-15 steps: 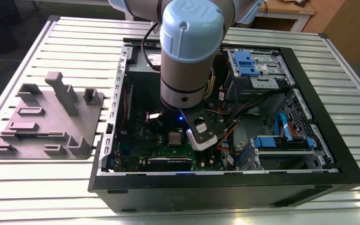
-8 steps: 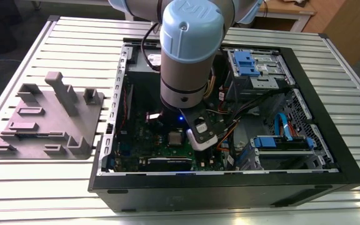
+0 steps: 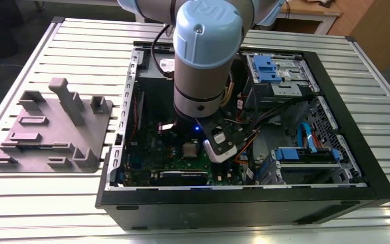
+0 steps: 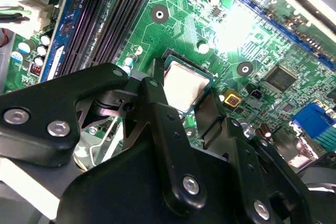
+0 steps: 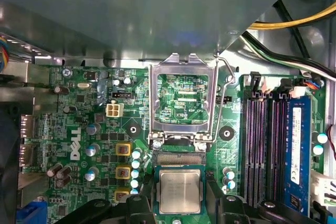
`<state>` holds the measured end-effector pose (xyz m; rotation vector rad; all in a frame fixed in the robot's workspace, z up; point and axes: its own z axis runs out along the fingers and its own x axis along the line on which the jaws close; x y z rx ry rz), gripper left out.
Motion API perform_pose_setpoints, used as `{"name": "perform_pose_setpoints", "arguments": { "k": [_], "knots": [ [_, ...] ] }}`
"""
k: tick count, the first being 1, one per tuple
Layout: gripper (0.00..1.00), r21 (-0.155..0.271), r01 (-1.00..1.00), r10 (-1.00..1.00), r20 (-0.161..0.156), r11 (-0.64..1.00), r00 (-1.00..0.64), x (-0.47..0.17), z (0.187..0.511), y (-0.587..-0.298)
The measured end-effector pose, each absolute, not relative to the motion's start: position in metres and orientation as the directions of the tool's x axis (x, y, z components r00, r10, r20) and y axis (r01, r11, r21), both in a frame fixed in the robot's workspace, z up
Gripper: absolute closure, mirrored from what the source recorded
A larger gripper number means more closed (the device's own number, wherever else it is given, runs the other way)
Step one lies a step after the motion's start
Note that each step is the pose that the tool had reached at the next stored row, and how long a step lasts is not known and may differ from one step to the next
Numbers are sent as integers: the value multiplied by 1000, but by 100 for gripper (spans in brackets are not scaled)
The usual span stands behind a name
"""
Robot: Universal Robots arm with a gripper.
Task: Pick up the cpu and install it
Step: 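Place the cpu into insertion slot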
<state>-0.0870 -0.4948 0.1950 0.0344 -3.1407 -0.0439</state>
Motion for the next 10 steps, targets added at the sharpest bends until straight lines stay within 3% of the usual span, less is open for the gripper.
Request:
{"name": "perform_pose_setpoints", "arguments": {
  "k": [10],
  "knots": [
    [53, 28, 3, 3, 0, 1000, -1000, -86, 194, -494]
  ]
}}
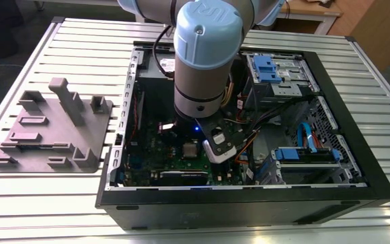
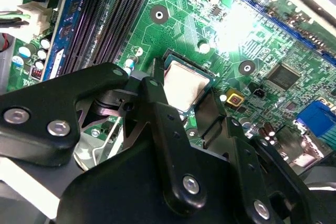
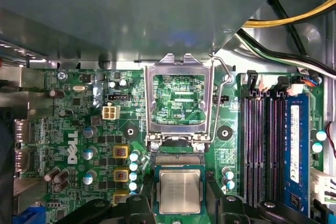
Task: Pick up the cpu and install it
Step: 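Place the cpu into insertion slot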
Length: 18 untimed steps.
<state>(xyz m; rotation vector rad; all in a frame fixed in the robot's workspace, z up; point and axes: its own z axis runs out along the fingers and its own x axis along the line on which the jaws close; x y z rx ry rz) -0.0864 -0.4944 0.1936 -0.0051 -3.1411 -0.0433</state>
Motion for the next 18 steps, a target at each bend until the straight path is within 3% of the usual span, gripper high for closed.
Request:
{"name": "perform_pose_setpoints", "arguments": {
  "k": [18],
  "knots": [
    [53, 28, 3, 3, 0, 1000, -1000, -88, 190, -493]
  ]
}}
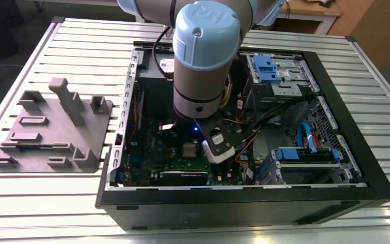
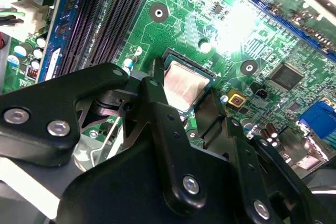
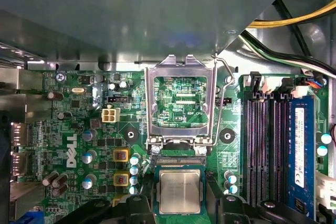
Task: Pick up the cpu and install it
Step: 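Place the cpu into insertion slot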
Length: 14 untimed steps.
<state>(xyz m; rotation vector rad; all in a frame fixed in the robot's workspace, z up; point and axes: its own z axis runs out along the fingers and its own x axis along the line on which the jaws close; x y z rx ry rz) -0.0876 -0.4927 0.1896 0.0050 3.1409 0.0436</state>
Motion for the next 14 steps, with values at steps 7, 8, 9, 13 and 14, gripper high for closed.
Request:
{"name": "perform_pose_setpoints", "arguments": {
  "k": [7, 8, 9, 13, 14],
  "knots": [
    [53, 28, 3, 3, 0, 1000, -1000, -88, 188, -493],
    [53, 28, 3, 3, 0, 1000, -1000, -88, 188, -493],
    [53, 28, 3, 3, 0, 1000, -1000, -88, 188, -493],
    [53, 28, 3, 3, 0, 1000, -1000, -88, 188, -492],
    [53, 28, 3, 3, 0, 1000, -1000, -88, 188, -492]
  ]
}}
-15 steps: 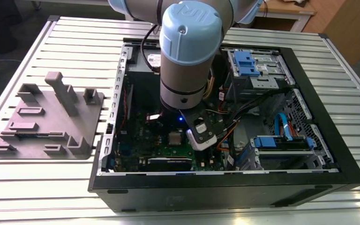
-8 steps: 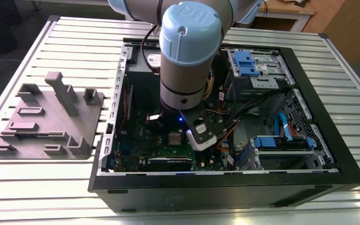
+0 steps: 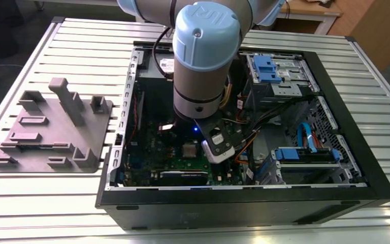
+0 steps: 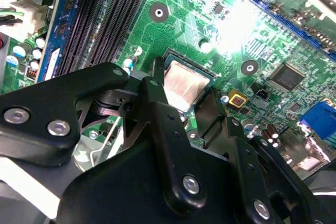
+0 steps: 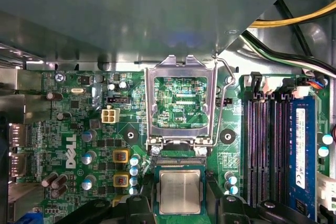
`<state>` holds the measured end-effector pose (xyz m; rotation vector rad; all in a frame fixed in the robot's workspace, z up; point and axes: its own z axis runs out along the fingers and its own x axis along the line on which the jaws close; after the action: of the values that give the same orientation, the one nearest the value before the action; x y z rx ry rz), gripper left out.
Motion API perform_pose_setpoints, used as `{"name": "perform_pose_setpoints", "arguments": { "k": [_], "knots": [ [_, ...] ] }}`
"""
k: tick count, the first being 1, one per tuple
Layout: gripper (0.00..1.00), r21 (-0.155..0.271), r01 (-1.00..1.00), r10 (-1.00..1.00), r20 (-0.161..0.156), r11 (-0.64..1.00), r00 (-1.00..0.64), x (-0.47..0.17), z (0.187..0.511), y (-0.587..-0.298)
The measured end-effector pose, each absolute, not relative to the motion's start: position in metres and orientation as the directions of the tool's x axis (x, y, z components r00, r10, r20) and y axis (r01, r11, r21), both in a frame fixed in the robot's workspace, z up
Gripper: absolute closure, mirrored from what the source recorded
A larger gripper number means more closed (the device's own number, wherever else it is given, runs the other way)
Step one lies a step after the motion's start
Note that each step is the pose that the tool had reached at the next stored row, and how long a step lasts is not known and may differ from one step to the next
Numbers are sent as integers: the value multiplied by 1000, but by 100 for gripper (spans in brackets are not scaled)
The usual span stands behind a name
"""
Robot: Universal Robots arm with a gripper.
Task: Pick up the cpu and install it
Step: 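Place the cpu into insertion slot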
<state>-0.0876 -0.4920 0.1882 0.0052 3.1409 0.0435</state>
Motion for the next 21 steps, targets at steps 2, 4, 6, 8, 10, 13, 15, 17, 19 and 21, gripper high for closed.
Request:
{"name": "perform_pose_setpoints", "arguments": {
  "k": [2, 4, 6, 8, 10, 13, 15, 17, 19, 21],
  "knots": [
    [53, 28, 3, 3, 0, 1000, -1000, -88, 188, -492],
    [53, 27, 3, 3, 0, 1000, -1000, -88, 188, -492],
    [53, 27, 3, 3, 0, 1000, -1000, -88, 188, -492],
    [53, 28, 3, 3, 0, 1000, -1000, -88, 188, -492],
    [53, 28, 3, 3, 0, 1000, -1000, -88, 188, -492],
    [53, 28, 3, 3, 0, 1000, -1000, -88, 188, -492],
    [53, 28, 3, 3, 0, 1000, -1000, -88, 188, -492],
    [52, 28, 3, 3, -1, 1000, -1000, -88, 187, -492],
    [46, 28, 3, 3, -1, 1000, -1000, -88, 187, -492],
    [46, 28, 3, 3, 0, 1000, -1000, -88, 187, -492]
  ]
}}
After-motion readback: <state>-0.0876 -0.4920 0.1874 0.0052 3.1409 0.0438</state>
